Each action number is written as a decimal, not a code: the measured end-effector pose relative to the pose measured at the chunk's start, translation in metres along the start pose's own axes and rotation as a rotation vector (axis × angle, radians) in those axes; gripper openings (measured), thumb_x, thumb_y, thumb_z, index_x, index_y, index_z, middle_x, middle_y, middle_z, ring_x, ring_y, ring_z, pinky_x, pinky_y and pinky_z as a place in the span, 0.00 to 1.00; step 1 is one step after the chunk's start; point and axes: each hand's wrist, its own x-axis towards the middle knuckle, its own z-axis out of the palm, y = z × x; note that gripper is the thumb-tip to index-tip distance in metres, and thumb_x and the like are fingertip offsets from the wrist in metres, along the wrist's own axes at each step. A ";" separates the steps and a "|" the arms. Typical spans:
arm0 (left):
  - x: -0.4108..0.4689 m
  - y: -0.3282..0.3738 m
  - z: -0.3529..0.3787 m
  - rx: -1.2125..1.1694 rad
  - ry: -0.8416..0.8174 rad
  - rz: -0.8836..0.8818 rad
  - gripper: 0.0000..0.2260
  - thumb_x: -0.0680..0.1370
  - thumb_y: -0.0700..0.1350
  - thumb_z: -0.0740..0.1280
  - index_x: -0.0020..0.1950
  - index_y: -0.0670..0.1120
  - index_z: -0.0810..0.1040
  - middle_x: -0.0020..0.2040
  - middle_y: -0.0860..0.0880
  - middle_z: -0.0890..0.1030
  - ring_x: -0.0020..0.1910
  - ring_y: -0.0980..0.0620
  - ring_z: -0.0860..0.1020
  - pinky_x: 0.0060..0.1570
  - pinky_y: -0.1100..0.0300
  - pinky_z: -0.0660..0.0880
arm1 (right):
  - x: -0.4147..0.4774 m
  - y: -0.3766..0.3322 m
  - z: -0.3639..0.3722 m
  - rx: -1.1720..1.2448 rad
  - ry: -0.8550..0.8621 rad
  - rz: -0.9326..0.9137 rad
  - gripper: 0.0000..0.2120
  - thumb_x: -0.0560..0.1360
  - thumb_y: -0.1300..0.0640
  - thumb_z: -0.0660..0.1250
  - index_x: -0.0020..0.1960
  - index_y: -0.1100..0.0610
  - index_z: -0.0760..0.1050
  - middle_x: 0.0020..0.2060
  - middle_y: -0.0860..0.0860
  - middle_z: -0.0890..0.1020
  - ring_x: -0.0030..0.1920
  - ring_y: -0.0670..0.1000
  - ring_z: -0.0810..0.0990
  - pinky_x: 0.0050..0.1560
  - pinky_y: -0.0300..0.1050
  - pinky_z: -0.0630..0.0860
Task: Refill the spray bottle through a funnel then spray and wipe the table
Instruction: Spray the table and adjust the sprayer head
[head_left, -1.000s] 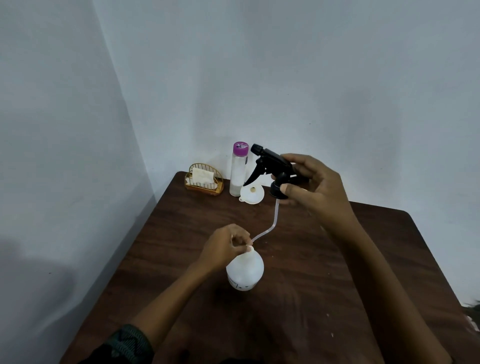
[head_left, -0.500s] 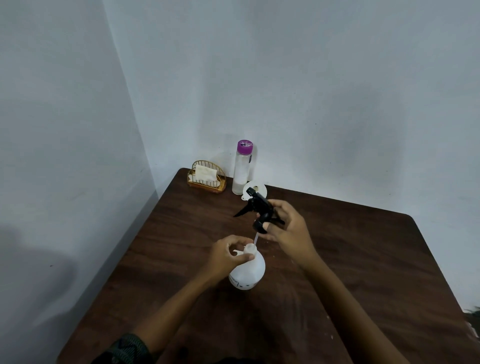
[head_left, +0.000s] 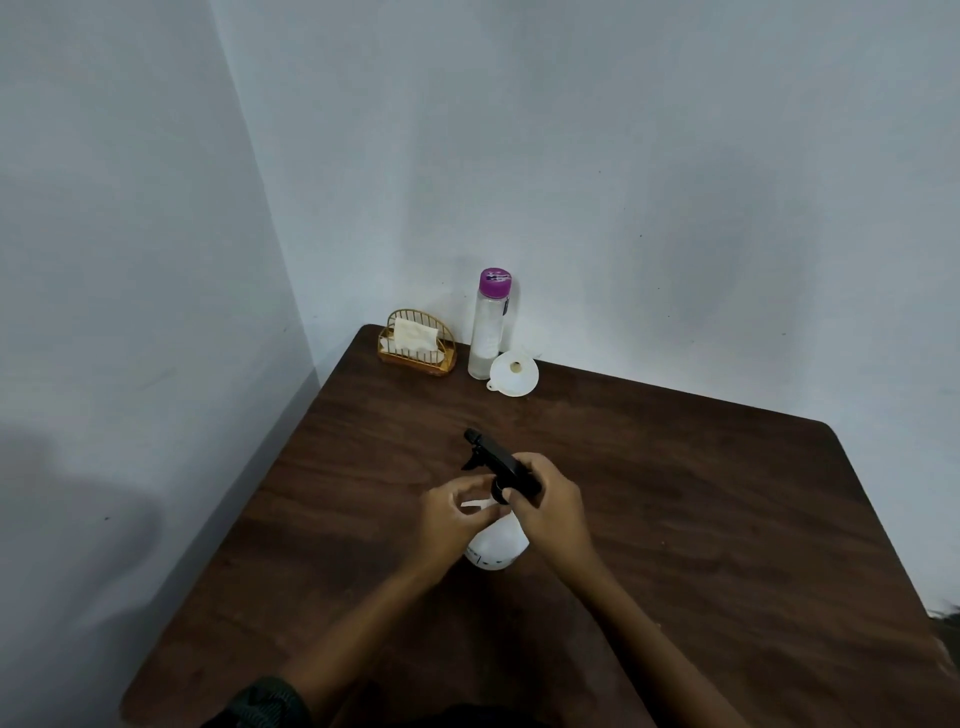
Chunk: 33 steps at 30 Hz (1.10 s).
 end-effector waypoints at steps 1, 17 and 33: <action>-0.001 0.000 0.000 0.008 -0.008 0.004 0.16 0.70 0.40 0.75 0.49 0.59 0.79 0.47 0.61 0.82 0.51 0.62 0.80 0.49 0.67 0.77 | -0.001 0.001 0.000 -0.005 0.016 -0.002 0.14 0.70 0.69 0.67 0.51 0.54 0.76 0.43 0.42 0.79 0.46 0.37 0.77 0.45 0.26 0.70; 0.002 -0.005 0.004 0.209 0.035 0.117 0.13 0.71 0.40 0.73 0.55 0.49 0.81 0.47 0.57 0.82 0.49 0.62 0.80 0.46 0.69 0.76 | 0.008 0.017 0.025 0.001 0.164 0.062 0.14 0.66 0.57 0.75 0.40 0.56 0.69 0.39 0.52 0.75 0.37 0.47 0.73 0.36 0.38 0.71; 0.003 -0.005 0.002 0.303 0.038 0.115 0.10 0.70 0.45 0.74 0.50 0.51 0.82 0.45 0.58 0.82 0.46 0.62 0.79 0.46 0.60 0.77 | 0.000 0.012 0.033 0.125 0.231 0.173 0.18 0.65 0.57 0.76 0.38 0.50 0.66 0.36 0.45 0.75 0.36 0.42 0.73 0.37 0.32 0.70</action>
